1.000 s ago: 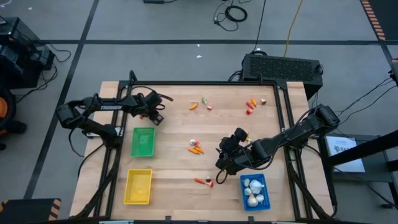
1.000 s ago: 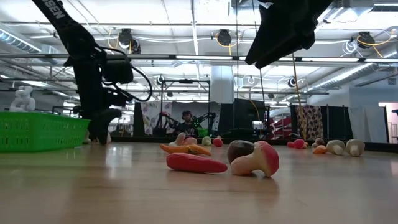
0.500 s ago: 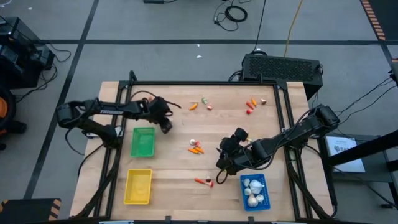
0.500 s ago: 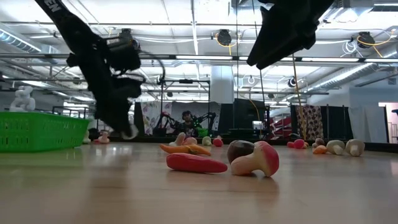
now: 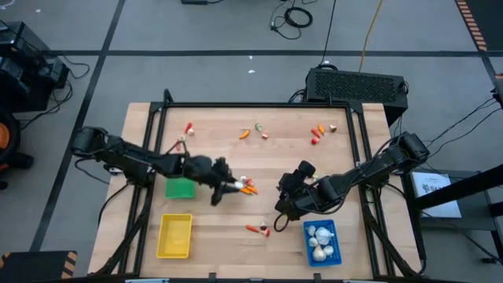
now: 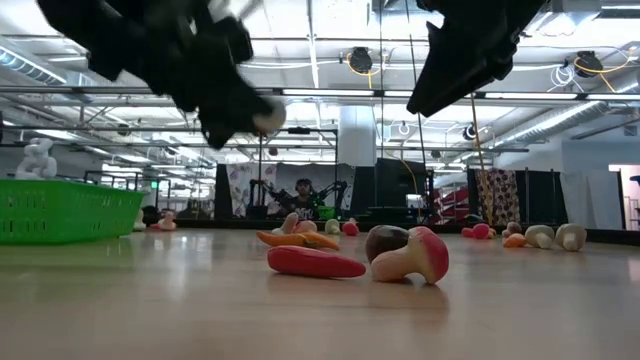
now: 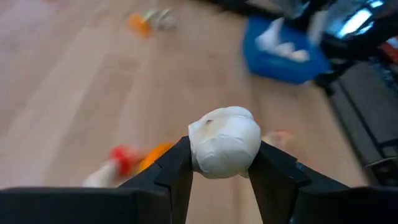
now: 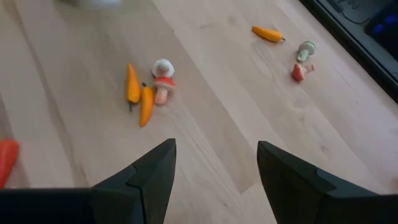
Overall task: Sort produce into baskets
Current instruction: Put the garlic into the blue bin
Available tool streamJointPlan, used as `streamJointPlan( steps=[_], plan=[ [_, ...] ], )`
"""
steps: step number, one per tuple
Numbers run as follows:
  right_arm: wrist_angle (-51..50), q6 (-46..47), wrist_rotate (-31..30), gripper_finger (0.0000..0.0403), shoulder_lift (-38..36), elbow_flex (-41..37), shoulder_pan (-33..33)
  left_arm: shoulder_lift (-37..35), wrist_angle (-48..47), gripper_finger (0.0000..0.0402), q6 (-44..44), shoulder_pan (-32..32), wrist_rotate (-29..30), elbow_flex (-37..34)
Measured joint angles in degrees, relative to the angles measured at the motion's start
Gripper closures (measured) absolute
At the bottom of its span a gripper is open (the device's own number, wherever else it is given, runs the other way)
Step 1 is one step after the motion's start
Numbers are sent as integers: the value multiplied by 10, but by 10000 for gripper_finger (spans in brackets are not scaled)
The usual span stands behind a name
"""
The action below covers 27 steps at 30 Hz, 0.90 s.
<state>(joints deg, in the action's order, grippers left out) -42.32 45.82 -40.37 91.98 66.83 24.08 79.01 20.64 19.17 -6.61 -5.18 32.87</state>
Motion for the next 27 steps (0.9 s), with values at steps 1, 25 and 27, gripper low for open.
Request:
streamJointPlan(
  steps=[1, 25, 27],
  plan=[
    [-3, 0, 3, 188, 0, 0, -1, 5, 21, 258, -1, -17, 11, 0],
    [-370, 389, -67, 188, -63, 0, 54, 418, 74, 258, -145, -168, 35, 399],
    [-396, 425, -82, 188, -63, 0, 61, 442, 42, 258, -166, -170, 33, 446]
  ],
)
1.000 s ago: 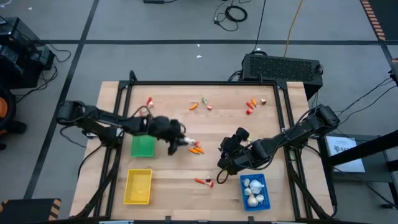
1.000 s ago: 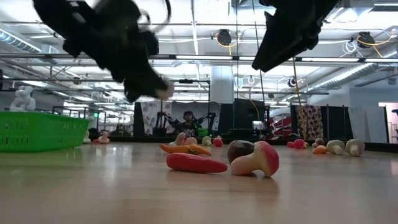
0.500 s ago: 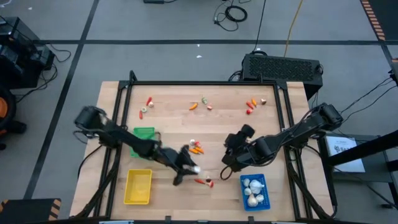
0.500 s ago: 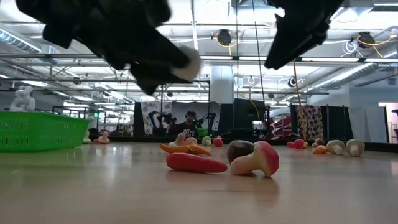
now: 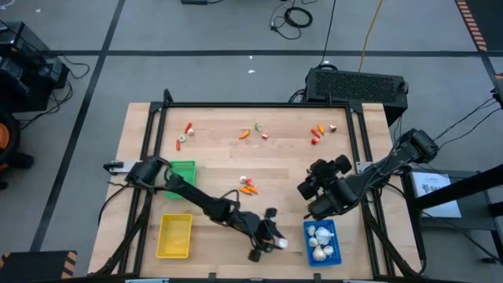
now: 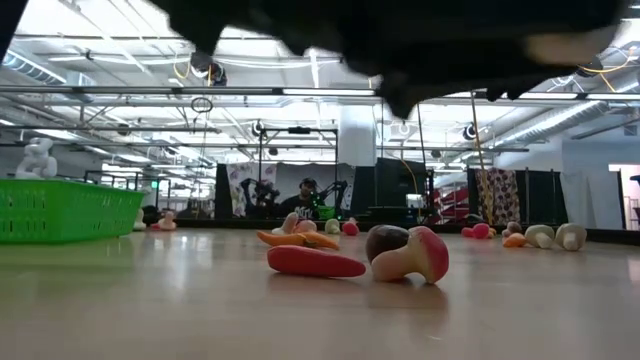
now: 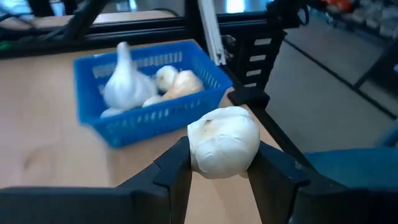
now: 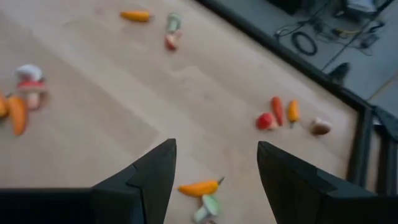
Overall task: Sort produce into baskets
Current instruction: Put the garlic into the blue bin
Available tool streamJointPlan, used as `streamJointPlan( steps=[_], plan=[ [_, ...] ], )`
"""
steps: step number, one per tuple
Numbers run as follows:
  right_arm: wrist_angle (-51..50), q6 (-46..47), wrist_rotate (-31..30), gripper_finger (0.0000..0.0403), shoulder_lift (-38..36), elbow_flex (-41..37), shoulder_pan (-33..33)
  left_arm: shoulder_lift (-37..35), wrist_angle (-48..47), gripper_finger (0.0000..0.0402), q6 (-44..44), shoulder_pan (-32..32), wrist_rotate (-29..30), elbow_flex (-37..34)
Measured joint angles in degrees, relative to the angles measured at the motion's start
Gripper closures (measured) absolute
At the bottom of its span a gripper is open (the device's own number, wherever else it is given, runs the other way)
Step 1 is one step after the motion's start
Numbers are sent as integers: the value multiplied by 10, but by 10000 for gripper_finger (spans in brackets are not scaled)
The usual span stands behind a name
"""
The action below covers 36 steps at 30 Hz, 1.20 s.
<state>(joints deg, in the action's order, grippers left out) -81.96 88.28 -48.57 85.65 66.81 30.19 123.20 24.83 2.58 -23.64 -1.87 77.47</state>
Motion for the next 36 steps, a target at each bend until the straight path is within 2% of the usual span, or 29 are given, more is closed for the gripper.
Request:
streamJointPlan(
  steps=[4, 10, 18, 23, 36],
  plan=[
    [-32, 41, -9, 188, 0, 0, 7, 45, -54, 258, -23, 1, 1, 90],
    [-35, 43, -10, 188, 0, 0, 8, 106, -122, 258, -63, 8, 3, 209],
    [-37, 43, -8, 188, 0, 0, 8, 175, -152, 258, -61, 32, 3, 323],
    [-37, 43, -6, 188, 0, 0, 8, 190, -131, 258, -60, 46, 2, 343],
    [-36, 41, -6, 188, 0, 0, 8, 192, -119, 258, -62, 61, -1, 342]
  ],
)
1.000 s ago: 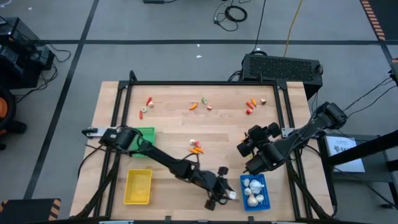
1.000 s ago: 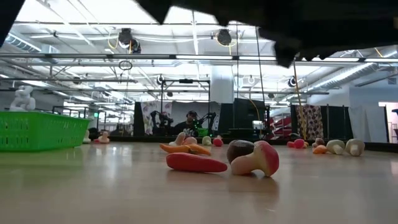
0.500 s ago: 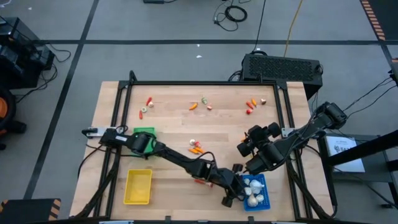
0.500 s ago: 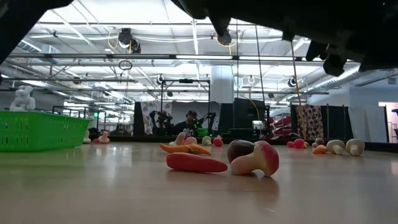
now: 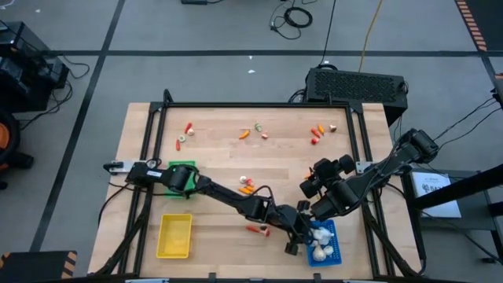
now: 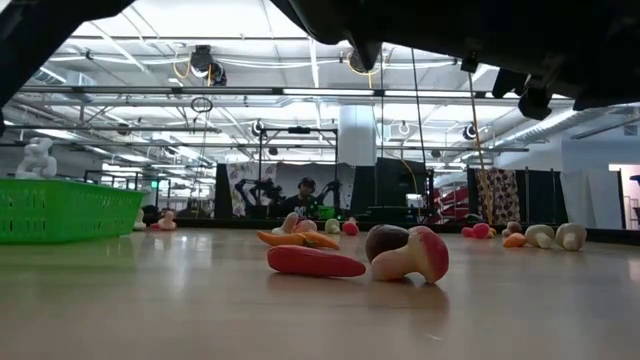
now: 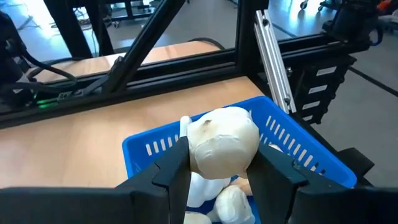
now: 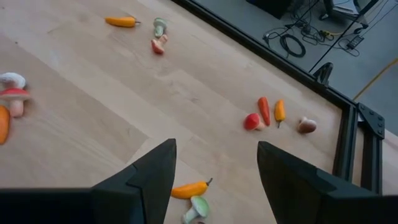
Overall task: Sort produce into baskets
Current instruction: Put the garlic into the blue bin, then put the brown mushroom into the green bin
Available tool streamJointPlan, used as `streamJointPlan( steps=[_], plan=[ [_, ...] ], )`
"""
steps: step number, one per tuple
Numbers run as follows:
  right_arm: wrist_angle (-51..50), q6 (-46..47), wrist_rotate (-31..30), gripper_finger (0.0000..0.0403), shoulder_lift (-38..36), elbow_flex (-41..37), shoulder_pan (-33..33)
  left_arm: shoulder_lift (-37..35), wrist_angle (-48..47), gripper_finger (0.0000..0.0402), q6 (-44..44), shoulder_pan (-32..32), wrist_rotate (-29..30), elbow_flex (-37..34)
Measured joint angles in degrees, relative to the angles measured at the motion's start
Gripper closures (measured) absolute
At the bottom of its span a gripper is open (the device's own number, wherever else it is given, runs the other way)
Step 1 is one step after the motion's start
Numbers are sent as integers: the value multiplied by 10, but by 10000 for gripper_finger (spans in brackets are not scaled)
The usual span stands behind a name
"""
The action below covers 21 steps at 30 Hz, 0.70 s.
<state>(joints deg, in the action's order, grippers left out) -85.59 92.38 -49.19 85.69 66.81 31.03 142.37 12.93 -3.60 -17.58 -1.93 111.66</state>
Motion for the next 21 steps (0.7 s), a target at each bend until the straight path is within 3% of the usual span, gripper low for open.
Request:
streamJointPlan(
  steps=[5, 14, 21],
  plan=[
    [1, 1, 0, 188, 0, 0, 0, 0, -4, 246, -17, 0, 12, 0],
    [4, 1, 0, 188, 0, 0, 0, 0, -22, 161, -43, -2, 12, 0],
    [5, 0, 0, 188, 0, 0, 0, -19, -95, 152, -25, -2, 12, -1]
  ],
)
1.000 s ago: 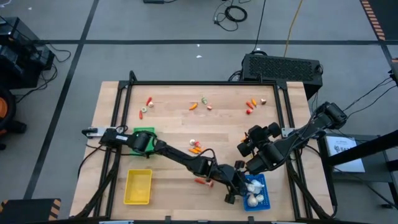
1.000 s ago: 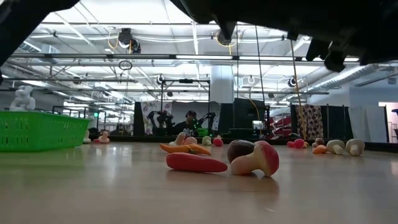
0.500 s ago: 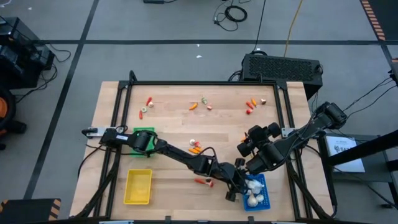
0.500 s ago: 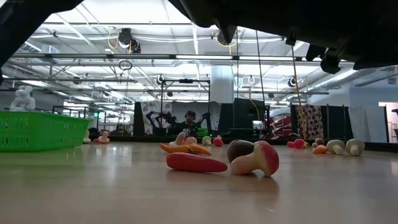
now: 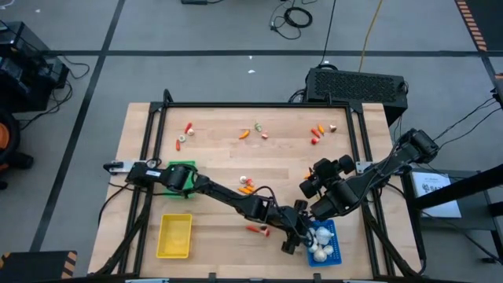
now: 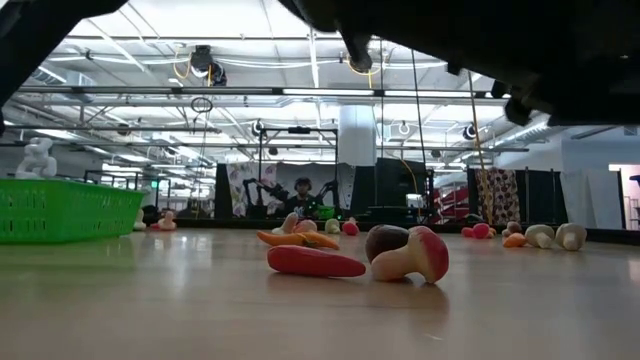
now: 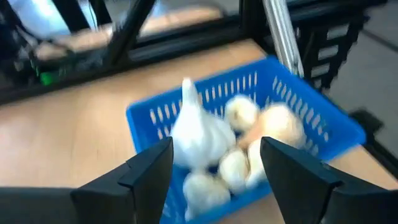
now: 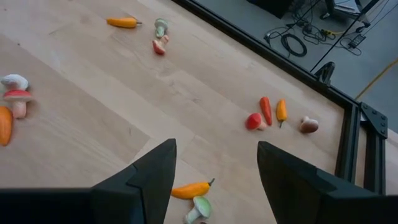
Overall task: Sort produce into baskets
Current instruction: Put the brown mushroom into the green bin
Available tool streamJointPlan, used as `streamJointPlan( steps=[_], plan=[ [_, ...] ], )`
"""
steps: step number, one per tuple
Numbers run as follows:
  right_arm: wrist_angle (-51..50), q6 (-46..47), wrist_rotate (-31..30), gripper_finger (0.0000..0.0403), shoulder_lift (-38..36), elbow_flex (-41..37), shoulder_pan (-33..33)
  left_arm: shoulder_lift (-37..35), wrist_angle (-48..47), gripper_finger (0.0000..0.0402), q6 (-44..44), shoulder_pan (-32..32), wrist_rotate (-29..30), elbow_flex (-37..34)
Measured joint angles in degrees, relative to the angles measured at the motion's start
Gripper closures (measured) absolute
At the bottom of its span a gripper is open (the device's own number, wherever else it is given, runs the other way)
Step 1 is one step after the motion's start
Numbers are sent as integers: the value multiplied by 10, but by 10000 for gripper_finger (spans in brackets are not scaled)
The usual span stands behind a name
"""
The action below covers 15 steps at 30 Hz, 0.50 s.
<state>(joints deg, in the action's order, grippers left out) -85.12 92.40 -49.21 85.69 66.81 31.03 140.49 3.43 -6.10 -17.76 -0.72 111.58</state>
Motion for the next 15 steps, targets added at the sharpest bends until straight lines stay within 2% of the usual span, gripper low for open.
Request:
streamJointPlan(
  steps=[7, 11, 15],
  plan=[
    [-4, 0, -3, 188, 0, 0, 0, -49, -145, 152, 15, -4, 11, 0],
    [-4, 0, -3, 188, 0, 0, 0, -86, -272, 155, 17, -15, 65, 0],
    [-4, 0, -3, 188, 0, 0, 0, -123, -432, 155, 31, -28, 70, 0]
  ],
)
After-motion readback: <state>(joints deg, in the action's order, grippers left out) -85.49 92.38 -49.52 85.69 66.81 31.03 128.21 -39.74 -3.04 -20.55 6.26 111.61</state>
